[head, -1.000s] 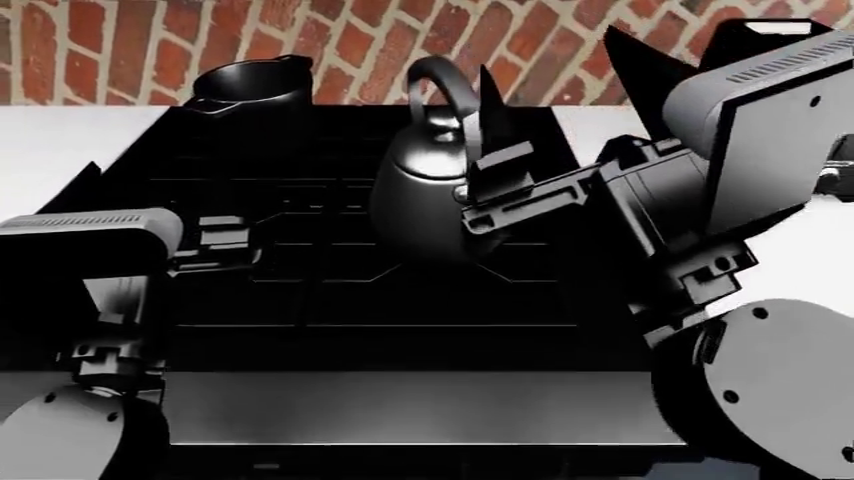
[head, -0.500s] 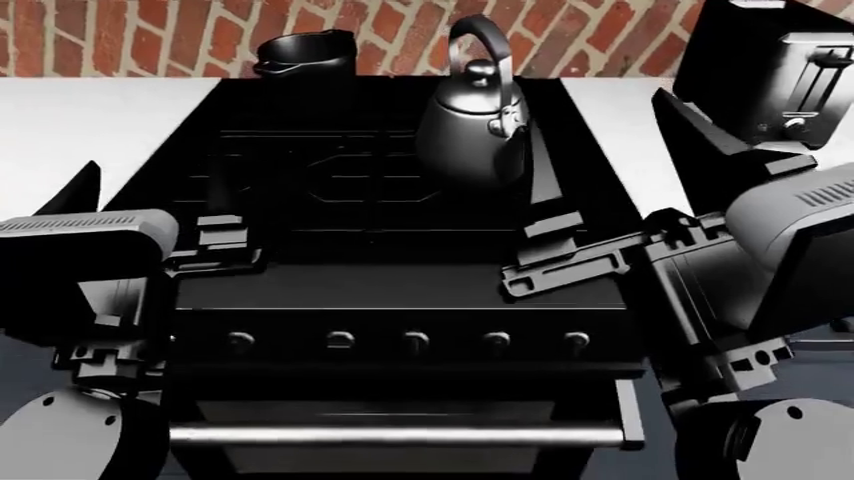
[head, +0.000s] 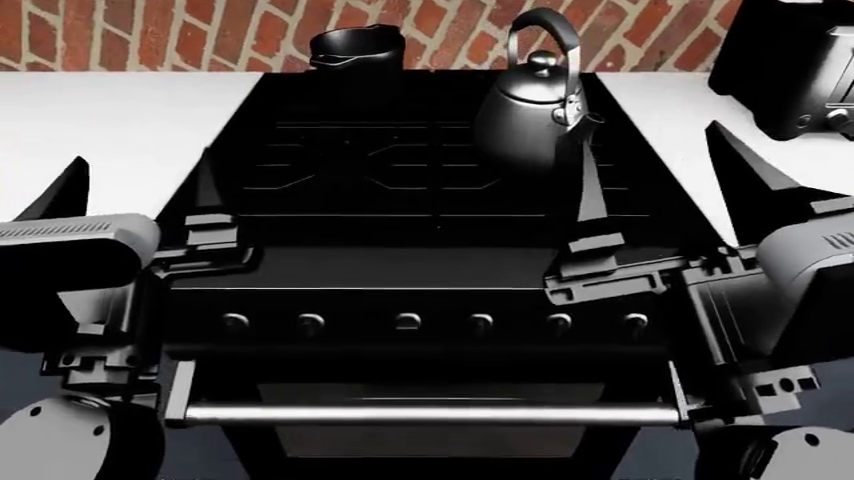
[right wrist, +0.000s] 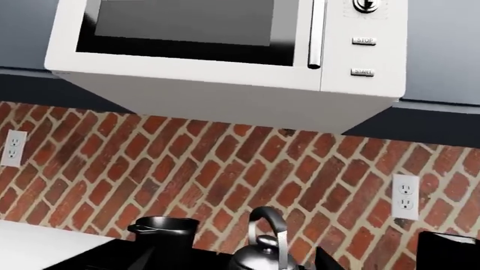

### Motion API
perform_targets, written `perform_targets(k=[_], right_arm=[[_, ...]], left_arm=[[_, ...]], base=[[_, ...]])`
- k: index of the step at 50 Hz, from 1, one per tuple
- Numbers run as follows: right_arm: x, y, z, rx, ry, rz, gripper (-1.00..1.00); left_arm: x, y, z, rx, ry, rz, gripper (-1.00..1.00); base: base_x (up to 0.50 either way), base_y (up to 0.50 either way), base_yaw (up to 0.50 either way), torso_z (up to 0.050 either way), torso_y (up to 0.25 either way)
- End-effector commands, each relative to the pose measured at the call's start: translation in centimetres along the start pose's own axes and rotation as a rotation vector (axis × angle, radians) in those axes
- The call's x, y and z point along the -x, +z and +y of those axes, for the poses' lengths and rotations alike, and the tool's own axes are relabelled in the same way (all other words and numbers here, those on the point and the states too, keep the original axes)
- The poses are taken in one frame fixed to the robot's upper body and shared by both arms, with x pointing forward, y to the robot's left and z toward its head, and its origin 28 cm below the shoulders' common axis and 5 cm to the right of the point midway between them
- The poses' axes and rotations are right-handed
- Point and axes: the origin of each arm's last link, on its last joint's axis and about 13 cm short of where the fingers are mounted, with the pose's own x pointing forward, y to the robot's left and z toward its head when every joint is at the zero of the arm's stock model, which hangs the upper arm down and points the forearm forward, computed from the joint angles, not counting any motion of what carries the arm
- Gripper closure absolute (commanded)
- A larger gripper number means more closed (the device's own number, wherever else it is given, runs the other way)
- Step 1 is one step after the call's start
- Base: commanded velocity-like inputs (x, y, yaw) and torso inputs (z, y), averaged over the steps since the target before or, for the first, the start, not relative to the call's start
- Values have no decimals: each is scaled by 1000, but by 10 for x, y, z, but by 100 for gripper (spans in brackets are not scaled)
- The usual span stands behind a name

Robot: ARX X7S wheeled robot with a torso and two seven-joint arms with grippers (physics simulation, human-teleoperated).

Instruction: Pick the kettle from the counter and place it on a stove burner. Then turn the burner on.

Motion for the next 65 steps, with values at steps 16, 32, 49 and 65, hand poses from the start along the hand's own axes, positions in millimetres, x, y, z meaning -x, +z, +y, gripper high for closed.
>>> perform_targets(k=[16,32,49,65], right_arm=[[45,-7,-19,176,-147,5,-100],[57,2,-17,185,-152,-31,-100],[61,5,-19,193,-169,-38,-100],[59,5,-25,188,-175,-7,-100]], left_arm=[[6,14,-1,51,9,-145,-100],[6,16,-1,54,23,-154,-100],[6,17,0,63,30,-160,-100],[7,18,0,64,31,-167,-100]], base=[[0,0,0,-50,-36],[0,0,0,-50,-26],[0,0,0,-50,-23],[0,0,0,-50,-23]])
